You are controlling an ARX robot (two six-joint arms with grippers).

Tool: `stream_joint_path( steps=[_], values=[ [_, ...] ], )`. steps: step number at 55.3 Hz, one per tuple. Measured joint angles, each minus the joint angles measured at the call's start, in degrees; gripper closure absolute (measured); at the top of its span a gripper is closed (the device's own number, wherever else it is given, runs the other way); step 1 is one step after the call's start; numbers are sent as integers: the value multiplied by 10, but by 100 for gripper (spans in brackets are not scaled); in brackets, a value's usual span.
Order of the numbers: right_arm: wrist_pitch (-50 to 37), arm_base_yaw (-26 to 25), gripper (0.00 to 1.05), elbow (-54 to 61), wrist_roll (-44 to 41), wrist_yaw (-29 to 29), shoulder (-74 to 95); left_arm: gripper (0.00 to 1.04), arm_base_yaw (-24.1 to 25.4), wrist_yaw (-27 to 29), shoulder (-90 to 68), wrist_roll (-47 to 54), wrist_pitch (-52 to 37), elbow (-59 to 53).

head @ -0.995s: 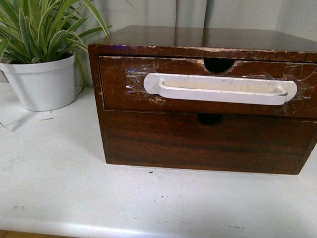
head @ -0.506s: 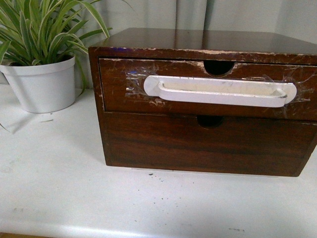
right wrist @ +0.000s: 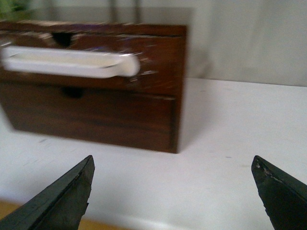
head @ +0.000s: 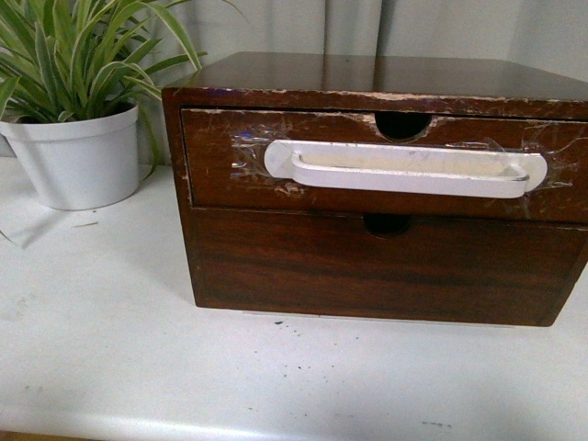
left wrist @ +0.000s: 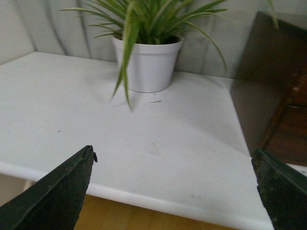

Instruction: Open drawer

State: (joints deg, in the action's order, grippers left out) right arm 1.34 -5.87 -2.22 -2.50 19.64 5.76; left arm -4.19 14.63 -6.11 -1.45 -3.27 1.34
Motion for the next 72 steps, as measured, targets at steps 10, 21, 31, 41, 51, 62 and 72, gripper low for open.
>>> stream_joint_path(
  steps=[10, 21, 31, 41, 51, 62, 72],
  values=[
    [-18, -18, 9, -71, -90, 151, 154, 6, -4, -119, -175, 61, -65, 80],
    [23, 12, 9, -188, -249, 139, 306, 6, -31, -274, -365, 234, -48, 204],
    [81, 42, 9, -289, -365, 118, 410, 6, -75, -349, -505, 350, 45, 334],
    [139, 69, 9, -360, -456, 97, 483, 6, -146, -357, -607, 426, 91, 443],
    [171, 88, 9, -403, -534, 83, 538, 6, -194, -368, -681, 465, 127, 511],
    [182, 109, 9, -431, -589, 64, 593, 6, -211, -367, -763, 499, 151, 577],
    [175, 129, 9, -449, -600, 59, 623, 6, -205, -352, -830, 532, 186, 632]
  ],
)
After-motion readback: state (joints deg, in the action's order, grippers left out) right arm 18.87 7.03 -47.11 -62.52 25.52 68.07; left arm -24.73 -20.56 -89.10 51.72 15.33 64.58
